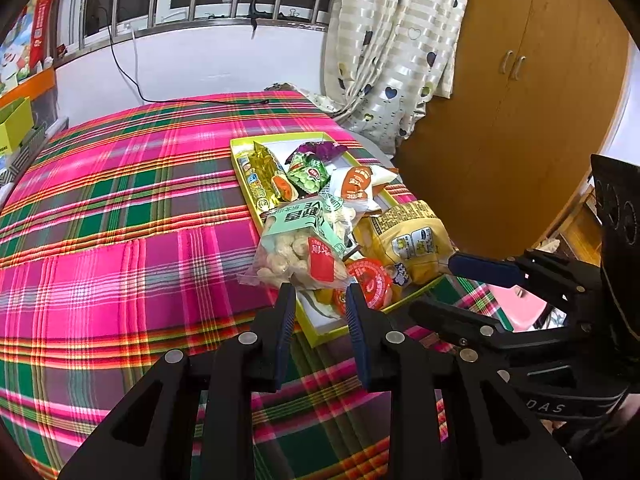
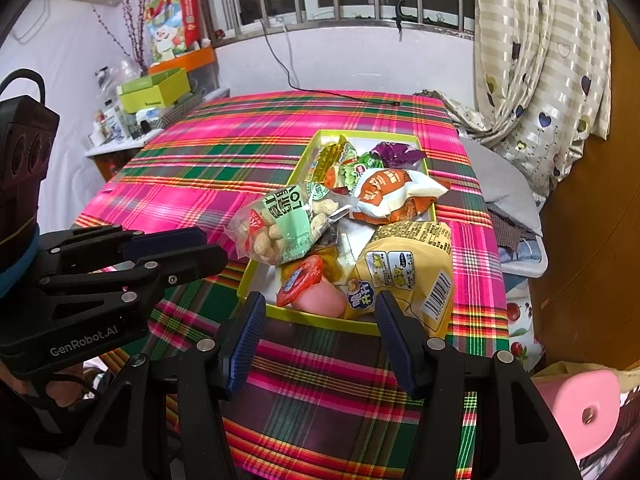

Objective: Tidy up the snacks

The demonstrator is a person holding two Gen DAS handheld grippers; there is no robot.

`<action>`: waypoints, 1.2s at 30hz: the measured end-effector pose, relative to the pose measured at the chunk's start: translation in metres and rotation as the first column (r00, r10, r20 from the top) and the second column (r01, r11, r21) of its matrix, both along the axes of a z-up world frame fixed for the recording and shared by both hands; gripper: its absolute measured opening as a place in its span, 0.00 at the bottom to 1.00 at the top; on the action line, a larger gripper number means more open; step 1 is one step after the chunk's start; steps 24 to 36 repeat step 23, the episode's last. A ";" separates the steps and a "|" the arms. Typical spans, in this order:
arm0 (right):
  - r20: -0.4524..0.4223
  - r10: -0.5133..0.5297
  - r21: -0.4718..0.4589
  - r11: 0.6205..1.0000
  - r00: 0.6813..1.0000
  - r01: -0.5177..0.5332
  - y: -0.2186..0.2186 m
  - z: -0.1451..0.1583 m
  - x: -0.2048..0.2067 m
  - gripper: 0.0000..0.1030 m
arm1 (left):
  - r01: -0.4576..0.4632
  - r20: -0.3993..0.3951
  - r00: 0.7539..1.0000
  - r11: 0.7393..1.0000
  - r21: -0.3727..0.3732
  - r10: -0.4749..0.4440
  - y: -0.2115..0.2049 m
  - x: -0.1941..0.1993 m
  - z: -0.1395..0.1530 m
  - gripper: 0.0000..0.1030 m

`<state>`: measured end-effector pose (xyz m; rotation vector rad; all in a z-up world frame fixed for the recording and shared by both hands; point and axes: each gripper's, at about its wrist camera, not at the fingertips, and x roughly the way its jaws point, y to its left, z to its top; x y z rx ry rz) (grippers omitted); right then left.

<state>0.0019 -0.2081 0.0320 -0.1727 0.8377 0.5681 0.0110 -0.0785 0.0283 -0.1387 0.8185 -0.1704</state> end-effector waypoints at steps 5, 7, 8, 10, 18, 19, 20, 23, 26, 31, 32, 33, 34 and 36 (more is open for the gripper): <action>0.000 0.000 0.002 1.000 1.000 0.000 -0.001 0.000 0.000 0.54 | 0.002 0.000 1.000 1.000 0.001 -0.002 -0.001 -0.001 0.000 0.26; 0.002 0.001 0.002 1.000 1.000 -0.001 -0.001 0.000 -0.001 0.54 | 0.002 0.000 1.000 1.000 0.000 -0.002 -0.001 -0.001 0.000 0.26; 0.001 0.001 0.001 1.000 1.000 -0.001 -0.001 0.000 0.000 0.54 | 0.002 0.000 1.000 1.000 0.000 -0.002 -0.001 -0.001 0.000 0.26; 0.001 0.000 0.002 1.000 1.000 0.000 -0.003 0.001 0.000 0.54 | 0.002 0.000 1.000 1.000 0.001 -0.002 -0.001 -0.002 0.000 0.26; 0.002 0.001 0.002 1.000 1.000 -0.001 -0.003 0.001 -0.001 0.55 | 0.011 0.000 1.000 1.000 0.001 -0.011 -0.003 -0.004 0.001 0.26; 0.002 0.001 0.003 1.000 1.000 -0.001 -0.003 0.001 -0.001 0.55 | 0.012 0.001 1.000 1.000 0.001 -0.012 -0.003 -0.005 0.001 0.26; 0.002 0.001 0.003 1.000 1.000 -0.001 -0.003 0.001 -0.001 0.55 | 0.012 0.002 1.000 1.000 0.001 -0.012 -0.004 -0.006 0.002 0.26; 0.005 0.002 0.006 1.000 1.000 -0.002 -0.004 0.003 0.000 0.55 | 0.014 0.006 1.000 1.000 -0.001 -0.014 -0.003 -0.006 0.003 0.26; 0.005 0.002 0.006 1.000 1.000 -0.002 -0.004 0.003 0.000 0.55 | 0.014 0.006 1.000 1.000 -0.001 -0.014 -0.003 -0.006 0.003 0.26; 0.005 0.002 0.006 1.000 1.000 -0.002 -0.004 0.003 0.000 0.55 | 0.014 0.006 1.000 1.000 -0.001 -0.014 -0.003 -0.006 0.003 0.26; 0.005 0.002 0.006 1.000 1.000 -0.002 -0.004 0.003 0.000 0.55 | 0.014 0.006 1.000 1.000 -0.001 -0.014 -0.003 -0.006 0.003 0.26; 0.005 0.002 0.006 1.000 1.000 -0.002 -0.004 0.003 0.000 0.55 | 0.014 0.006 1.000 1.000 -0.001 -0.014 -0.003 -0.006 0.003 0.26; 0.005 0.002 0.006 1.000 1.000 -0.002 -0.004 0.003 0.000 0.55 | 0.014 0.006 1.000 1.000 -0.001 -0.014 -0.003 -0.006 0.003 0.26; 0.005 0.002 0.006 1.000 1.000 -0.002 -0.004 0.003 0.000 0.55 | 0.014 0.006 1.000 1.000 -0.001 -0.014 -0.003 -0.006 0.003 0.26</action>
